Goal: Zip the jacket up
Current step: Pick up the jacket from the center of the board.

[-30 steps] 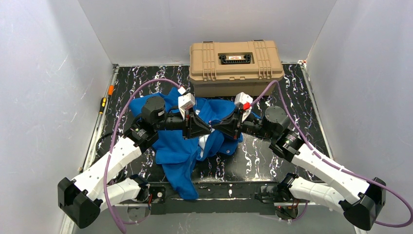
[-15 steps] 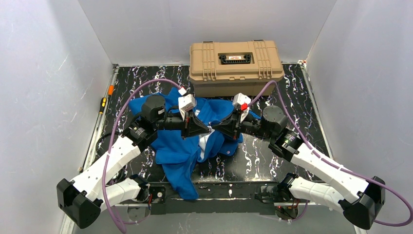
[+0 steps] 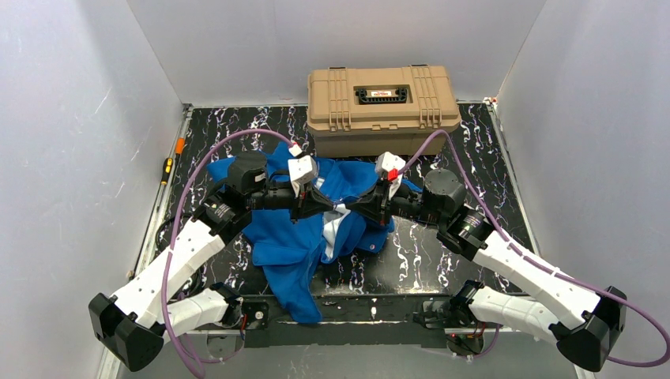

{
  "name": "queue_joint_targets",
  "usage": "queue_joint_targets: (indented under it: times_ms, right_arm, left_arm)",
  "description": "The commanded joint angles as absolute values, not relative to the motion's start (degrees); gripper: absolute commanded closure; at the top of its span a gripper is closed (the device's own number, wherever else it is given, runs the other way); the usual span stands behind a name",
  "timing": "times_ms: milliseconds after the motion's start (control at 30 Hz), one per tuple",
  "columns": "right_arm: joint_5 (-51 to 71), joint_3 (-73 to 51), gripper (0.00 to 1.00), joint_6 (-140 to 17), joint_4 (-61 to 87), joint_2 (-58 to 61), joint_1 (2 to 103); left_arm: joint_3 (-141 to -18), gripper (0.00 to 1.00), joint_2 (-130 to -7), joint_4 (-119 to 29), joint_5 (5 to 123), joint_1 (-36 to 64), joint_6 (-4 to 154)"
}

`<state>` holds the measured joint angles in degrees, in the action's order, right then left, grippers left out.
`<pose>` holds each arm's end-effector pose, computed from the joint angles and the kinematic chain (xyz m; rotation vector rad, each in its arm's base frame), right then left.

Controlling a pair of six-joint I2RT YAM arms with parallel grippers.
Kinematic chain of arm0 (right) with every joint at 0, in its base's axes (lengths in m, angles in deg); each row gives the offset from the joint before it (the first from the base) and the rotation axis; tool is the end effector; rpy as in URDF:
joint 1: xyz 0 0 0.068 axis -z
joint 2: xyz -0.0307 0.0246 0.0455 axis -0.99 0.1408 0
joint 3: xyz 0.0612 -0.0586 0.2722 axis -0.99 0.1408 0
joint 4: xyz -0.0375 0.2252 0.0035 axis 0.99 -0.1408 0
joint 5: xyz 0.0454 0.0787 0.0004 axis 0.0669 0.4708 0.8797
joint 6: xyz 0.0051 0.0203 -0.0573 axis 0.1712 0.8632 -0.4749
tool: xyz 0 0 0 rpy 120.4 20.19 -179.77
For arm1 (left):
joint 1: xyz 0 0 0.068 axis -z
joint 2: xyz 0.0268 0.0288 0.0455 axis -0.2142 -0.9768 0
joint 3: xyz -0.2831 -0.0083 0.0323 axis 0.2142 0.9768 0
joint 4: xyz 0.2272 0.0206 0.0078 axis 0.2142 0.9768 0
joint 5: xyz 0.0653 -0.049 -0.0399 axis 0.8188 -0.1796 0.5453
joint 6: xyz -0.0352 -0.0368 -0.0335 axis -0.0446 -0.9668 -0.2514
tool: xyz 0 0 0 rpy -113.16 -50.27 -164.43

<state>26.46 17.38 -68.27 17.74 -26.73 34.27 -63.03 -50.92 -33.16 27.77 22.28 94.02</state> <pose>0.1100 0.1479 0.3705 -0.9718 1.3700 0.9669 0.1356 -0.1327 0.3789 1.1631 1.4147 -1.0312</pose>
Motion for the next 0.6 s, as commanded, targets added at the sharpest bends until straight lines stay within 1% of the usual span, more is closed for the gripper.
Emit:
queue_joint_targets:
  times_ms: [0,233,567]
  right_arm:
    - [26.4,15.1,0.99,-68.2,21.8,-27.3,34.4]
    - [27.9,16.6,0.99,-63.7,27.4,-25.5,34.4]
    - [28.6,15.2,0.99,-63.6,25.1,-25.2,34.4]
  left_arm:
    - [-65.4,1.0,-50.5,-30.9,28.5,22.0,97.2]
    - [-64.7,1.0,-52.1,-34.1,27.4,22.8,95.6]
    - [-65.5,1.0,-52.0,-27.5,35.5,26.1,105.1]
